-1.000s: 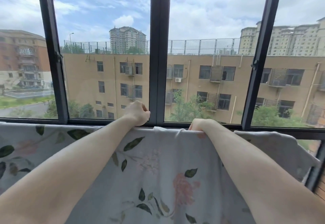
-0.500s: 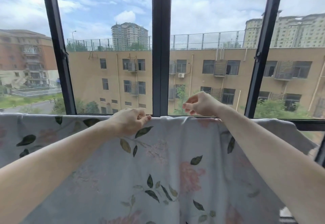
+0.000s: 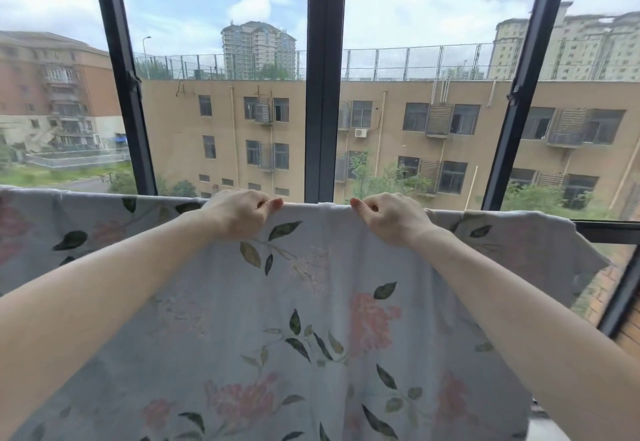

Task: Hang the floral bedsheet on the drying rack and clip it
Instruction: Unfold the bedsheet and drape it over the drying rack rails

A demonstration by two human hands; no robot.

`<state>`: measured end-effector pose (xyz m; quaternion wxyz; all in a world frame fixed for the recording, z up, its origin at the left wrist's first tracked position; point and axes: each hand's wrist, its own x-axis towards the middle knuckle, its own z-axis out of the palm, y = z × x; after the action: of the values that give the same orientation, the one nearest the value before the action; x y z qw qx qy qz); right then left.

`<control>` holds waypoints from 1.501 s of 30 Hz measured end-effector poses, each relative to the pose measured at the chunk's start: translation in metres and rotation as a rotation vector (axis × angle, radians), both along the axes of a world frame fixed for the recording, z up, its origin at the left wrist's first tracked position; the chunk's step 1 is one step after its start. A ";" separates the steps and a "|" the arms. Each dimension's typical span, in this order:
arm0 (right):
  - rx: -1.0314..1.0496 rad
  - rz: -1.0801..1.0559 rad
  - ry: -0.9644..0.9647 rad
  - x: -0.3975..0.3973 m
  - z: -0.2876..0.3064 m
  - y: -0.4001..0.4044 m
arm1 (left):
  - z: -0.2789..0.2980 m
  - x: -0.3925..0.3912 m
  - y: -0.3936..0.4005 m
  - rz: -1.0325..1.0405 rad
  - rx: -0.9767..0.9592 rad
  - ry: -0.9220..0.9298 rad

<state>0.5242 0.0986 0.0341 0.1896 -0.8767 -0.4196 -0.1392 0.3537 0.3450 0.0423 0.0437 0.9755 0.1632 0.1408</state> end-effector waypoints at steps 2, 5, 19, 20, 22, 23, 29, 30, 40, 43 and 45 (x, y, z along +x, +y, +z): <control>-0.039 -0.017 -0.006 -0.003 0.000 0.006 | -0.001 -0.005 0.009 0.049 0.015 0.021; -0.084 -0.062 0.013 -0.003 0.004 0.013 | 0.002 -0.009 0.021 0.159 0.042 0.015; -0.202 -0.225 0.153 0.009 0.018 0.015 | 0.021 0.007 0.037 0.340 -0.105 0.191; -0.184 -0.213 0.167 0.010 0.019 0.012 | 0.021 0.006 0.035 0.304 -0.112 0.167; -0.104 -0.178 0.176 0.009 0.018 0.009 | 0.019 0.003 0.032 0.234 -0.101 0.111; -0.061 -0.155 0.157 0.004 0.018 0.012 | 0.017 0.000 0.033 0.212 -0.077 0.080; 0.075 0.060 0.066 -0.047 0.019 0.056 | 0.013 -0.023 0.052 0.158 -0.036 -0.004; 0.097 0.110 0.069 -0.057 0.020 0.066 | 0.013 -0.030 0.057 0.165 -0.033 -0.022; 0.065 0.312 0.034 -0.127 0.025 0.158 | 0.009 -0.118 0.138 0.294 -0.042 -0.105; 0.068 0.322 0.031 -0.139 0.026 0.187 | 0.006 -0.128 0.160 0.298 -0.028 -0.077; 0.102 0.310 0.059 -0.144 0.026 0.210 | 0.004 -0.128 0.168 0.261 -0.010 -0.061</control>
<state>0.3798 0.3084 0.0603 0.2653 -0.7944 -0.5364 -0.1036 0.2257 0.5134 0.0460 0.0350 0.9410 0.2881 0.1740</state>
